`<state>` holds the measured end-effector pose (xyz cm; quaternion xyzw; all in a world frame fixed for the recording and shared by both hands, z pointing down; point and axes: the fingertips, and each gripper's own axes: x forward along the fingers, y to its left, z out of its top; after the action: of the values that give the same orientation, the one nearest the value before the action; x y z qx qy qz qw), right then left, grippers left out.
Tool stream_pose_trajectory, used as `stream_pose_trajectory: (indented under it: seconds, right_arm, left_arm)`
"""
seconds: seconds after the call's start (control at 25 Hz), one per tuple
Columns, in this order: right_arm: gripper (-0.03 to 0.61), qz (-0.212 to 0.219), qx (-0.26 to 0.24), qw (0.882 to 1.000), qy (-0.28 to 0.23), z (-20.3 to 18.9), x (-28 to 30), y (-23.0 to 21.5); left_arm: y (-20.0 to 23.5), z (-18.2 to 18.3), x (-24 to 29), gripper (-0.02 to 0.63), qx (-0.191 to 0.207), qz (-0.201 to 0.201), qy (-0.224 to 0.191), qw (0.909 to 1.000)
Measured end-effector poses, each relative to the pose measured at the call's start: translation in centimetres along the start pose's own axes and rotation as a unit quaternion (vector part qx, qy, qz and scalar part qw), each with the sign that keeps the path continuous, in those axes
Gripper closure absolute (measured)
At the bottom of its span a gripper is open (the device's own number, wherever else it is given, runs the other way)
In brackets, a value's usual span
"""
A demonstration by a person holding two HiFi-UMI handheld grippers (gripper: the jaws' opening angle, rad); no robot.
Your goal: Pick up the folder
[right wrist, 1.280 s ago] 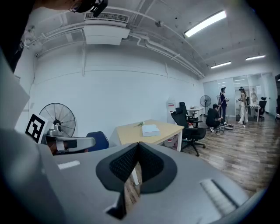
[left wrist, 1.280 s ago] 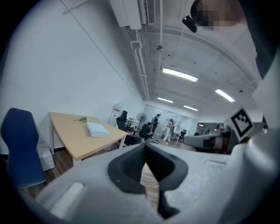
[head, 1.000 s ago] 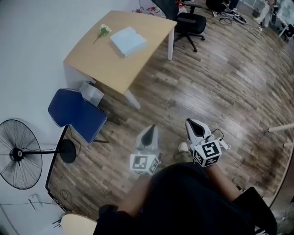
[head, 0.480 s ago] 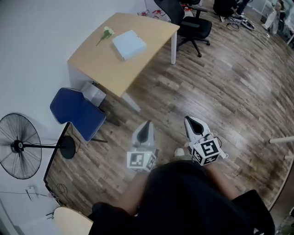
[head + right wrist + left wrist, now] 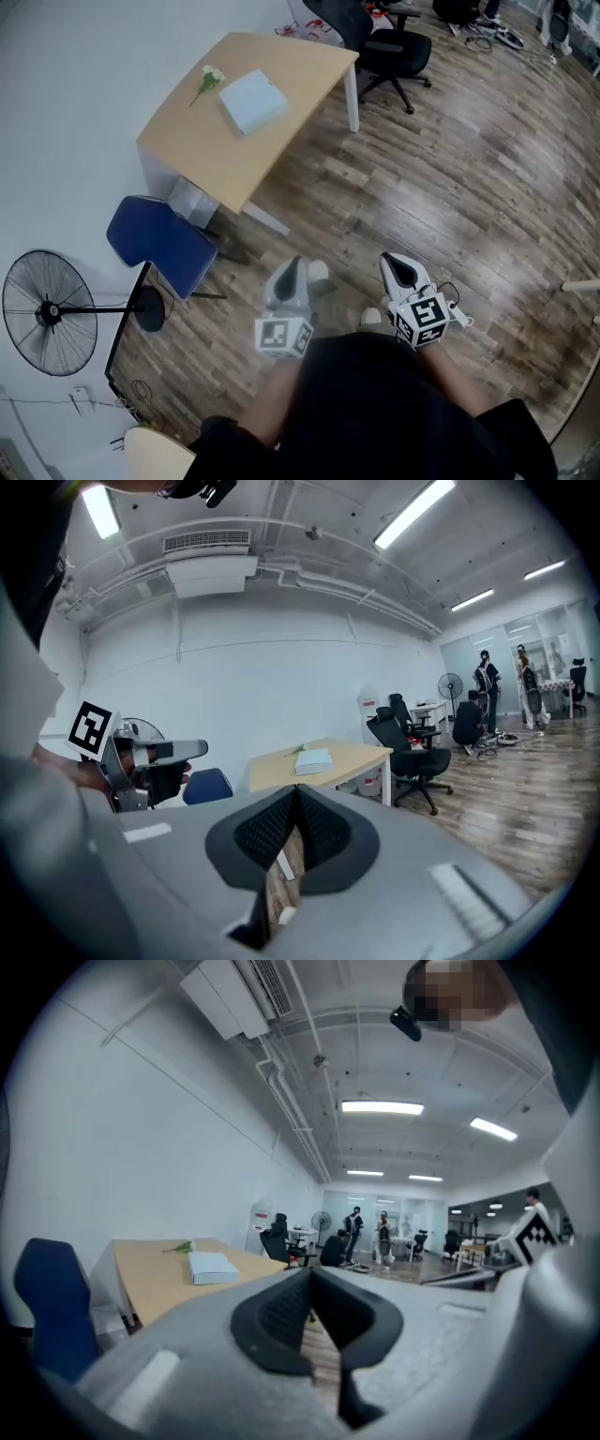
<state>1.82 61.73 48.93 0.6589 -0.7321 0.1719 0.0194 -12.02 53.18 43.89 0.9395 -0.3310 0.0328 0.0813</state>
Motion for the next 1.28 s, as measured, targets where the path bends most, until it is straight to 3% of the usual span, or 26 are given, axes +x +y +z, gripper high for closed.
stream_pose_trajectory:
  seconds: [0.16, 0.4, 0.48, 0.68, 0.88, 1.28]
  right_arm:
    - [0.578, -0.013, -0.001, 1.0, 0.01, -0.1, 1.8, -2.0]
    - [0.578, -0.042, -0.018, 0.999, 0.015, 1.7, 6.7, -5.4]
    - [0.578, -0.047, -0.019, 0.998, 0.027, 1.9, 9.1, -6.5]
    - [0.578, -0.058, -0.025, 0.996, 0.063, 4.1, 17.4, -8.7]
    - [0.578, -0.056, -0.03, 0.995, 0.078, 6.8, 26.2, -9.8]
    - [0.578, -0.028, -0.064, 0.995, 0.074, 13.2, 42.1, -8.0]
  left_arm:
    - [0.6, -0.4, 3.3, 0.612, -0.002, -0.013, -0.002, 0.9999]
    - [1.7, -1.6, 10.3, 0.612, -0.016, -0.097, 0.005, 0.9951]
    - [3.0, -1.5, 12.5, 0.612, -0.02, -0.108, 0.003, 0.994]
    - [9.0, -0.3, 18.0, 0.612, -0.038, -0.086, 0.014, 0.9955]
    - [15.6, 1.8, 23.3, 0.612, -0.031, -0.074, 0.014, 0.9967]
    - [29.4, 5.0, 30.1, 0.612, -0.048, -0.057, 0.005, 0.9972]
